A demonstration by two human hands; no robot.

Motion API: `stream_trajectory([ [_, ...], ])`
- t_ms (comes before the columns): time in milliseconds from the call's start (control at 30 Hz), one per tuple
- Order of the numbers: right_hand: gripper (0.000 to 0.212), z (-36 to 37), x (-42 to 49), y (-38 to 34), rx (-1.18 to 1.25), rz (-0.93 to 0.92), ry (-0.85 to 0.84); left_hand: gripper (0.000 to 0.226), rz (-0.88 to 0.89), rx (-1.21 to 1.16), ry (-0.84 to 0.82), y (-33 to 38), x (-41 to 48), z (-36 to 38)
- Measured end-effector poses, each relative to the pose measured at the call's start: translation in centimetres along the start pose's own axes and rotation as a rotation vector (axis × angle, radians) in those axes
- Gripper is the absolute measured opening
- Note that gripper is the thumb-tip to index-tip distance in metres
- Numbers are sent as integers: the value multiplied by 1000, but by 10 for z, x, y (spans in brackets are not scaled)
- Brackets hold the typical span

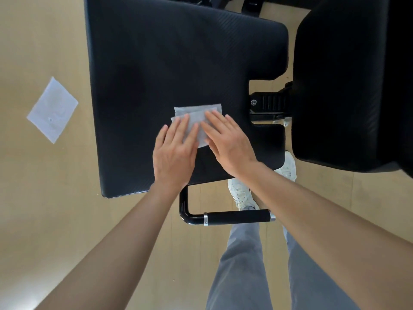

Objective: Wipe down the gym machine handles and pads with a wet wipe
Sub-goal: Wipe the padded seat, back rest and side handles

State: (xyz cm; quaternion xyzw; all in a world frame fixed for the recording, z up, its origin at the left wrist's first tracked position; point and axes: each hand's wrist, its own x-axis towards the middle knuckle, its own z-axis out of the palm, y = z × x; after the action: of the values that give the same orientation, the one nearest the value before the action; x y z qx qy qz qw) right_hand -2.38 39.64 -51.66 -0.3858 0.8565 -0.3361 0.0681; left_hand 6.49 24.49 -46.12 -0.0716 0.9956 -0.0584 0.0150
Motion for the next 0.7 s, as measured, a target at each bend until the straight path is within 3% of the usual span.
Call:
stream_trajectory([
  [200,47,2,24,-6,0,0,-5,42,-47,46,-13,-14,-1,-7],
  [533,38,9,-84,-40,12,-43,-81,42,-47,-11,-79,16,-111,-12],
  [700,36,9,-88,-46,1,-77,-117,45,-41,27,-109,12,-121,-15],
])
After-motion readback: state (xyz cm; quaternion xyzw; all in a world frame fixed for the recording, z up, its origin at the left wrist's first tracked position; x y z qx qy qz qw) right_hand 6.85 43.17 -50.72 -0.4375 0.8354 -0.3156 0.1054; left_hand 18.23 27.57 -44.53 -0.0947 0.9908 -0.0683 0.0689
